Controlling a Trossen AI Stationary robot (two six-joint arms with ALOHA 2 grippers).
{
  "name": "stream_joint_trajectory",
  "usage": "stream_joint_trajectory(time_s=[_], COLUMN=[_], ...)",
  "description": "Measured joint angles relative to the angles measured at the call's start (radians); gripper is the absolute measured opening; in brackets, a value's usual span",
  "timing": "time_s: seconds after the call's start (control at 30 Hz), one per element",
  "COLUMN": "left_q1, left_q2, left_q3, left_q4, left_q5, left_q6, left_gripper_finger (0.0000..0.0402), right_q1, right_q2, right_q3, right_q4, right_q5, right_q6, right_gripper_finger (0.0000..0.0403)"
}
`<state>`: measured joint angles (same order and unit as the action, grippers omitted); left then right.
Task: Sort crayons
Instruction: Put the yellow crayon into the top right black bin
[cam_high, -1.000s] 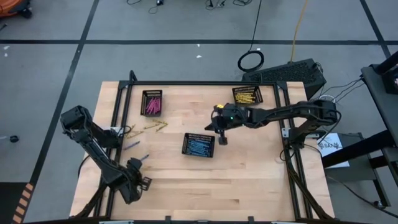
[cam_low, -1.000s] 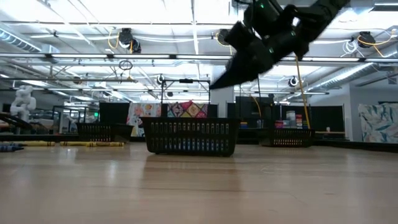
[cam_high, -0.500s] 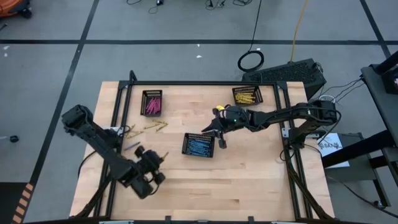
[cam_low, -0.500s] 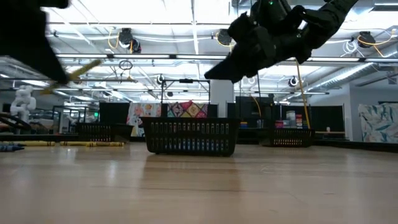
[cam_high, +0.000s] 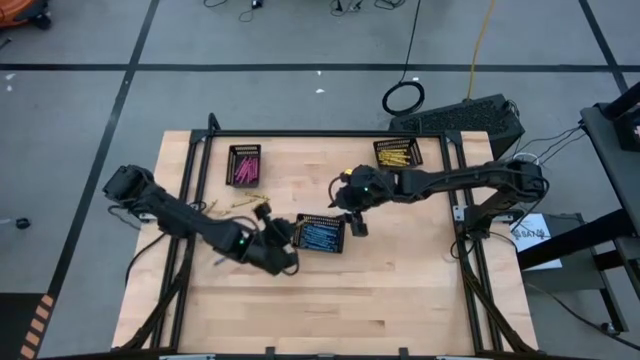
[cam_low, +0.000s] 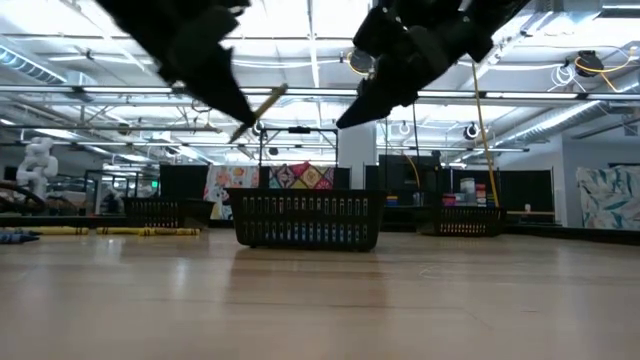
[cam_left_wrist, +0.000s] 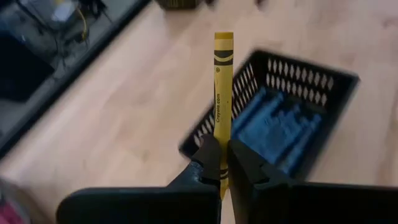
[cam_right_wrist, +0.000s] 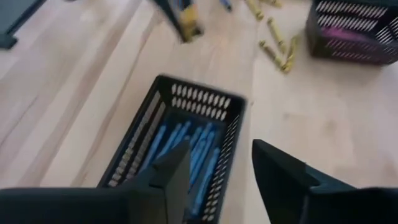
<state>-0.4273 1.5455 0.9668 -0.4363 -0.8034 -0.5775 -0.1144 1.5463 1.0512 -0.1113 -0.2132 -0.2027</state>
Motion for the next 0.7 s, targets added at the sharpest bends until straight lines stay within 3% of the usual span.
stream_joint_trajectory(time_s=[0.1, 0.23, 0.47, 0.6, 0.7], left_q1=[0.038, 0.061, 0.068, 0.067, 0.067], left_q2=[0.000, 0.000, 0.000, -0.001, -0.001], left_q3=[0.000, 0.000, 0.000, 0.000, 0.000], left_q4=[0.072, 0.124, 0.144, 0.144, 0.145], left_q5=[0.031, 0.070, 0.071, 0.074, 0.075], left_q6=[0.116, 0.201, 0.221, 0.221, 0.220], left_gripper_finger=[0.0004, 0.0004, 0.0004, 0.0004, 0.0004], right_q1=[0.013, 0.048, 0.088, 0.100, 0.095], right_q2=[0.003, 0.025, 0.040, 0.056, 0.055], right_q3=[-0.038, -0.110, -0.116, -0.116, -0.117], right_q4=[0.030, 0.259, 0.441, 0.465, 0.485], right_q5=[-0.001, 0.000, 0.096, 0.208, 0.191], right_q6=[0.016, 0.097, 0.120, 0.143, 0.160], right_gripper_finger=[0.0167, 0.0169, 0.0169, 0.0169, 0.0169])
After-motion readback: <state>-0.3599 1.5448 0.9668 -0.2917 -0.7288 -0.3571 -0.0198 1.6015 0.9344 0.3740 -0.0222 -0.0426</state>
